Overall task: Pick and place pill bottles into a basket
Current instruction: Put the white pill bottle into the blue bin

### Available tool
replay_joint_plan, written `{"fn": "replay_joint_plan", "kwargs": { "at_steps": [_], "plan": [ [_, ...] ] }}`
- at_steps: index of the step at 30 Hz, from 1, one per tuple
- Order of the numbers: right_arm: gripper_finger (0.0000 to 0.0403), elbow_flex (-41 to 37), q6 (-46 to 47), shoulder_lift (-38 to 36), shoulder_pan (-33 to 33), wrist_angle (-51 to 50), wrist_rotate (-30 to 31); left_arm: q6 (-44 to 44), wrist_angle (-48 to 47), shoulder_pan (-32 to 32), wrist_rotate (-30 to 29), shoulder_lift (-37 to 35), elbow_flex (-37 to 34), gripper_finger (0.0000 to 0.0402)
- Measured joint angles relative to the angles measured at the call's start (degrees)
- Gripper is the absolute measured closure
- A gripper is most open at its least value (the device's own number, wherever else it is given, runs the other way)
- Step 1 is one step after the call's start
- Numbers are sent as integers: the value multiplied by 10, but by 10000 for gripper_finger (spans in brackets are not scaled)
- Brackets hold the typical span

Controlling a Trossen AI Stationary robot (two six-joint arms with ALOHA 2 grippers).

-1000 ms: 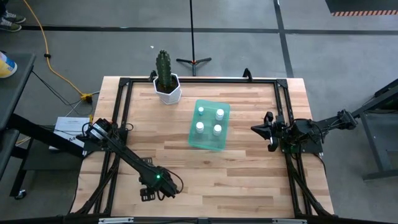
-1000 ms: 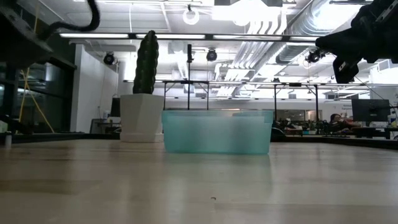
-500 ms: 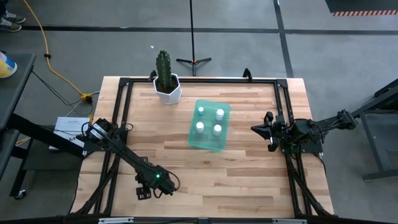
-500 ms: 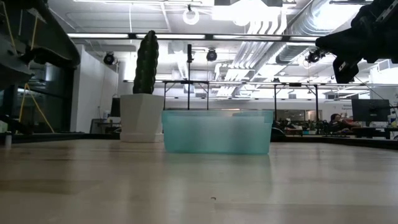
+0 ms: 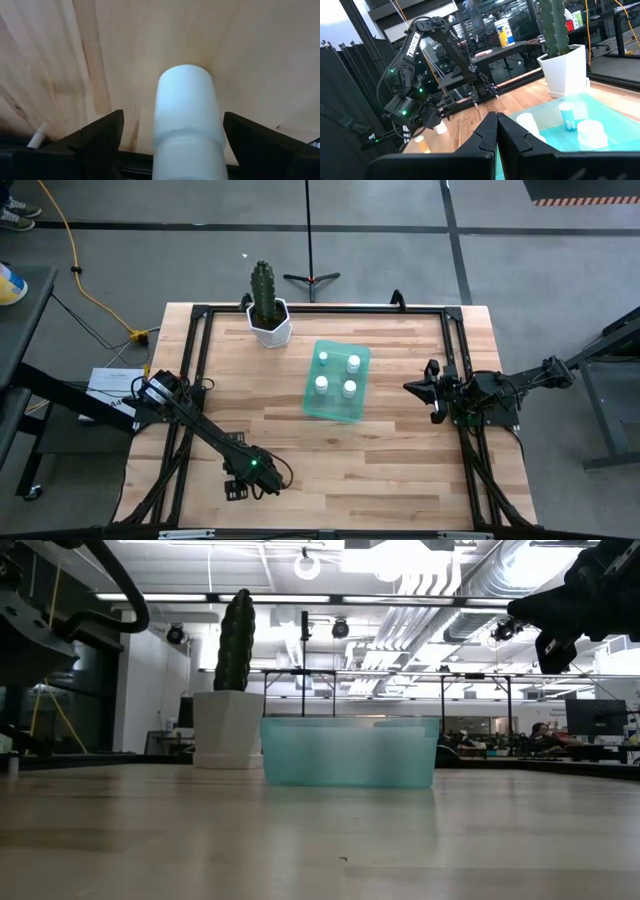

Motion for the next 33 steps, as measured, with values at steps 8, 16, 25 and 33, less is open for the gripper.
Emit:
{"fn": "replay_joint_plan", "kwargs": {
  "at_steps": [8, 16, 25, 33],
  "plan": [
    [402, 0, 0, 0, 0, 0, 0, 4, 9, 0, 0, 0, 0, 84],
    [402, 0, 0, 0, 0, 0, 0, 17, 5, 0, 14, 0, 0, 165],
    [402, 0, -2, 0, 0, 0, 0, 79, -79, 0, 12, -16, 1, 190],
    [402, 0, -2, 0, 0, -2, 0, 150, -129, 50, -13, -59, 38, 178]
  ]
}}
